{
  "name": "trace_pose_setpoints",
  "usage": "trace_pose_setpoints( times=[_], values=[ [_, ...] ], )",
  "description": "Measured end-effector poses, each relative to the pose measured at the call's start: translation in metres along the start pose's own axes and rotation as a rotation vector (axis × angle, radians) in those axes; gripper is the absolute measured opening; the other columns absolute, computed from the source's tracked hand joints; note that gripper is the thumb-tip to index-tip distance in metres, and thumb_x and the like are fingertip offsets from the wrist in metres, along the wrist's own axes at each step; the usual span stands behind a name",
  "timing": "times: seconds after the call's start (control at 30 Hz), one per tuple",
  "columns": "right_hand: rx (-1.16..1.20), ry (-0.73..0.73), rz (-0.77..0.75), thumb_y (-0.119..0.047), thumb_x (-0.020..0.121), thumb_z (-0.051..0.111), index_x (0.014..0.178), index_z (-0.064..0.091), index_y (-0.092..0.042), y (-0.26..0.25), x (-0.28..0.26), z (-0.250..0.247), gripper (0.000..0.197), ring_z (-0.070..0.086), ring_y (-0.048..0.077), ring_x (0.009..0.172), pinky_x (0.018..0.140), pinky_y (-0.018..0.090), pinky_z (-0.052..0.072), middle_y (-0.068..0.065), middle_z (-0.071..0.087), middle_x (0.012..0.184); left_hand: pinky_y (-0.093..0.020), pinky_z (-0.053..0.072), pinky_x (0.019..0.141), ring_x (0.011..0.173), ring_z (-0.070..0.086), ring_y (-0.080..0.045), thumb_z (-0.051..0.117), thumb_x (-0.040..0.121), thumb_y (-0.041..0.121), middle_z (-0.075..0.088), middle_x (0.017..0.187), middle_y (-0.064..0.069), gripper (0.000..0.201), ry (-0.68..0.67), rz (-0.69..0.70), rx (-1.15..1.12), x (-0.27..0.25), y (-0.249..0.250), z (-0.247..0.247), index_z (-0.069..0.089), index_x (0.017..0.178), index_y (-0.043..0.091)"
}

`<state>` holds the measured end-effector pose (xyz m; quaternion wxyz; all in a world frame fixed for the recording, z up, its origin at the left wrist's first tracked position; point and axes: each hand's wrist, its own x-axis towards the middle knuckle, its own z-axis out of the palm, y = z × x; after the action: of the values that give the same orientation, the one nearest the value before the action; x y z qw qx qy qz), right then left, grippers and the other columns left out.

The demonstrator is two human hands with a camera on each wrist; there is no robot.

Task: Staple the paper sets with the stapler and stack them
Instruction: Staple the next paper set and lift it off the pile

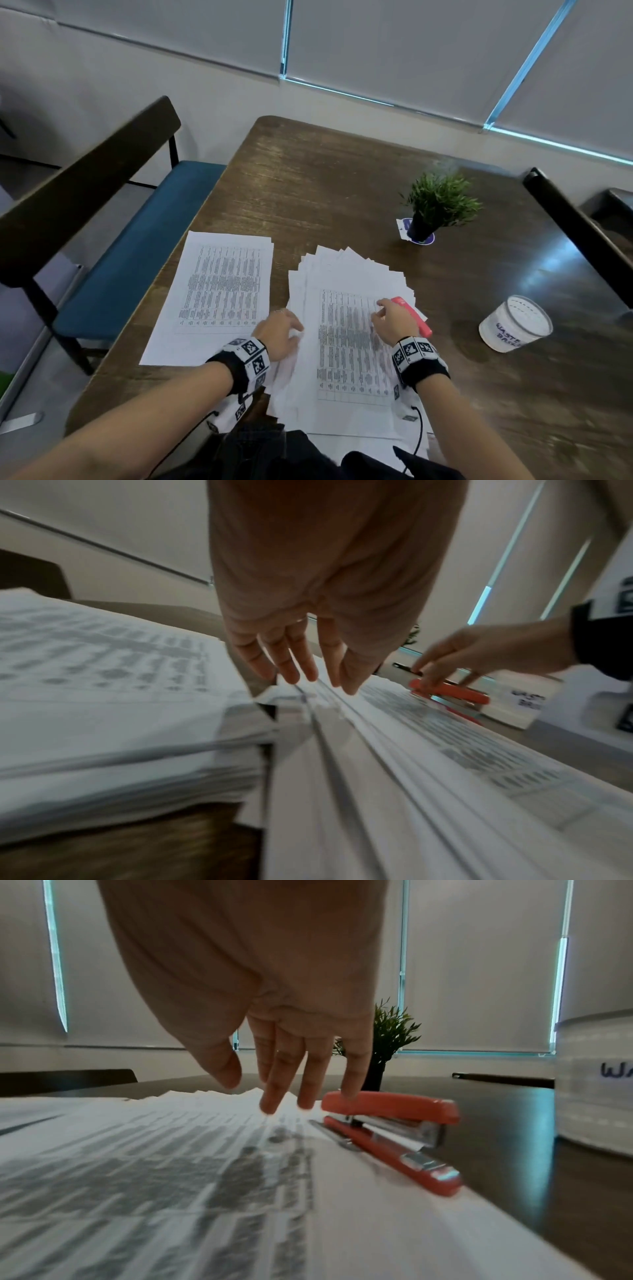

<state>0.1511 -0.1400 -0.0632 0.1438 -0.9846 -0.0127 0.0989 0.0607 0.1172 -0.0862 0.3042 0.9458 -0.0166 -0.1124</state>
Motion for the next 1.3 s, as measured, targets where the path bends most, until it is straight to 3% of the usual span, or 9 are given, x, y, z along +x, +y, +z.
trace_pose_setpoints(
  times=[0.23,0.4,0.53,0.67,0.8,0.93,1.07,1.2,1.3],
  values=[
    [-0.155,0.027,0.085,-0.026,0.095,0.052,0.125,0.053,-0.020,0.040,0.016,-0.014,0.031,0.050,0.028,0.115,0.091,0.044,0.045,0.008,0.051,0.125,-0.034,0.043,0.102,0.125,0.046,-0.030,0.076,0.080,0.039,0.033,0.140,-0.020,0.081,-0.035,-0.310,0.063,0.026,0.052,0.025,0.032,0.135,0.001],
    [-0.024,0.019,0.095,-0.011,0.091,0.052,0.122,0.051,-0.010,0.053,0.021,-0.016,0.030,0.057,0.033,0.106,0.090,0.044,0.049,0.014,0.054,0.118,-0.036,0.052,0.091,0.112,0.056,-0.024,0.084,0.071,0.030,0.053,0.122,-0.007,0.072,-0.025,-0.453,0.066,0.035,0.072,0.034,0.042,0.126,0.007],
    [0.021,0.019,0.087,-0.008,0.091,0.055,0.124,0.052,-0.011,0.061,0.024,-0.024,0.033,0.056,0.031,0.110,0.091,0.039,0.046,0.012,0.054,0.121,-0.039,0.044,0.102,0.133,0.032,-0.030,0.086,0.067,0.043,0.030,0.142,-0.015,0.093,0.009,-0.566,0.109,0.044,0.085,0.033,0.034,0.135,0.005],
    [0.086,0.063,0.045,-0.009,0.089,0.057,0.124,0.052,-0.016,0.069,0.021,-0.033,0.036,0.056,0.030,0.108,0.089,0.041,0.047,0.010,0.054,0.120,-0.039,0.044,0.103,0.131,0.041,-0.030,0.091,0.059,0.043,0.039,0.141,-0.017,0.103,0.022,-0.656,0.077,0.056,0.091,0.029,0.034,0.135,0.003],
    [0.183,0.106,-0.014,-0.012,0.089,0.061,0.128,0.051,-0.014,0.079,0.017,-0.042,0.041,0.056,0.029,0.110,0.092,0.040,0.048,0.011,0.055,0.122,-0.040,0.044,0.098,0.130,0.040,-0.029,0.087,0.067,0.037,0.040,0.140,-0.012,0.089,0.169,-0.580,0.097,0.057,0.097,0.036,0.038,0.136,0.009],
    [0.274,0.119,-0.052,-0.011,0.087,0.062,0.128,0.052,-0.014,0.084,0.011,-0.047,0.042,0.057,0.029,0.110,0.095,0.040,0.047,0.011,0.056,0.123,-0.036,0.045,0.084,0.115,0.053,-0.034,0.062,0.092,0.015,0.053,0.125,-0.016,0.035,0.375,-0.399,-0.142,0.053,0.103,0.048,0.050,0.123,0.004],
    [0.316,0.082,-0.086,-0.011,0.087,0.064,0.124,0.053,-0.016,0.083,0.004,-0.045,0.039,0.060,0.027,0.105,0.094,0.043,0.050,0.010,0.060,0.119,-0.035,0.047,0.077,0.106,0.059,-0.037,0.059,0.094,0.016,0.058,0.115,-0.021,0.036,0.202,-0.445,-0.143,0.043,0.117,0.055,0.046,0.121,-0.003],
    [0.308,0.032,-0.101,-0.011,0.086,0.064,0.123,0.055,-0.016,0.086,-0.005,-0.040,0.038,0.061,0.027,0.103,0.091,0.043,0.051,0.008,0.063,0.117,-0.022,0.043,0.058,0.078,0.056,-0.022,0.068,0.090,0.032,0.047,0.072,-0.002,0.039,-0.067,-0.484,0.030,0.030,0.123,0.057,0.041,0.070,0.011],
    [0.256,-0.014,-0.119,-0.012,0.085,0.062,0.121,0.056,-0.018,0.088,-0.014,-0.037,0.036,0.061,0.027,0.105,0.089,0.041,0.052,0.007,0.063,0.118,-0.019,0.039,0.051,0.080,0.055,-0.022,0.072,0.085,0.034,0.047,0.069,0.001,0.040,-0.106,-0.482,0.009,0.032,0.116,0.054,0.042,0.068,0.013]
  ],
)
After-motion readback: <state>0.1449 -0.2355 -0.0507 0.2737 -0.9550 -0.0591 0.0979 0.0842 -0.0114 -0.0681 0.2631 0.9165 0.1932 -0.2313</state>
